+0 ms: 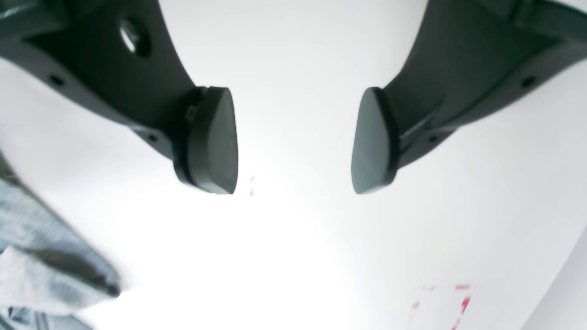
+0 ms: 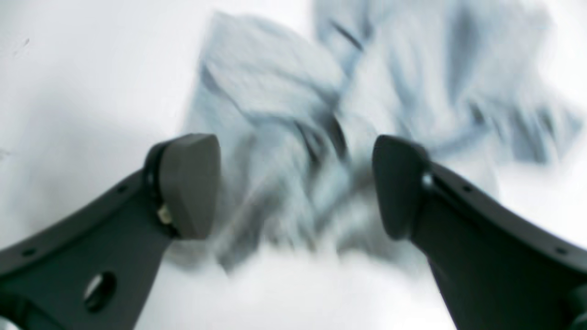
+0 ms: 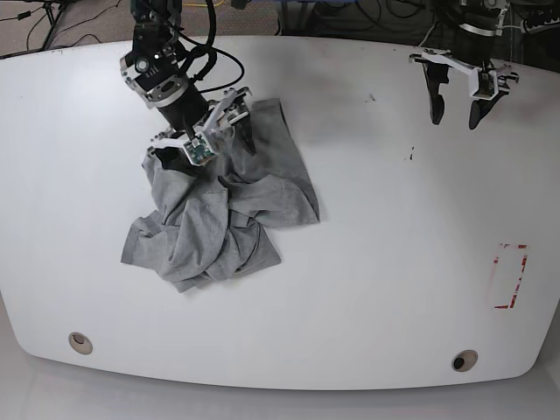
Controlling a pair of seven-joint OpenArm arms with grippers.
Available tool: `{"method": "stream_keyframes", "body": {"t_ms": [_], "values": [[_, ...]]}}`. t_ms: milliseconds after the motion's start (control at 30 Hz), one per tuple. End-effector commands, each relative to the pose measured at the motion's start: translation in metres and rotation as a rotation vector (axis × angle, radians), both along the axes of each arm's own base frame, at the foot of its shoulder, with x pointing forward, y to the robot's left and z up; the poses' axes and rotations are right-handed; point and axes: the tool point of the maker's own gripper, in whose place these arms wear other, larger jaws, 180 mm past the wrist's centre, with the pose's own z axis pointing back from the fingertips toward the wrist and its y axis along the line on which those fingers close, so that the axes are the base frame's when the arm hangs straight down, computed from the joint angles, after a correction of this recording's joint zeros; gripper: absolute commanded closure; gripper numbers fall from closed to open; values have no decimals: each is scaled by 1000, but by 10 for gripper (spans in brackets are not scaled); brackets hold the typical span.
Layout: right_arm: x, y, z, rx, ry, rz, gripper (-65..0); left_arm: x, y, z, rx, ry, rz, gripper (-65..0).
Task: Layout the t-shirt on the table in an organized manner, then fold the t-shirt properly
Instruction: 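Lower the right gripper onto the crumpled grey t-shirt and pinch fabric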
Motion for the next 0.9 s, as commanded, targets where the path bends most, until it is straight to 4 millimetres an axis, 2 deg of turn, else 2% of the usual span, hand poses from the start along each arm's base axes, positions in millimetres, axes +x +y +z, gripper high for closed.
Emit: {"method": "stream_keyframes", "body": {"t_ms": [0,167,333,567,867], "values": [[9,19,12,6,-52,91,-496,3,0,10,5,-38,-4,-368],[25,44,5,-18,-58,211,-496,7,0,11,5,-47,-3,-368],[43,58,-6,-33,-44,265,-496,7,1,11,7,-48,-1,-368],[67,63,-27,-58,3,289,-496,7,1,11,7,-48,-1,-368],[82,63,-52,-79,71,297,-495,6,1,11,7,-46,-1,-368]]}}
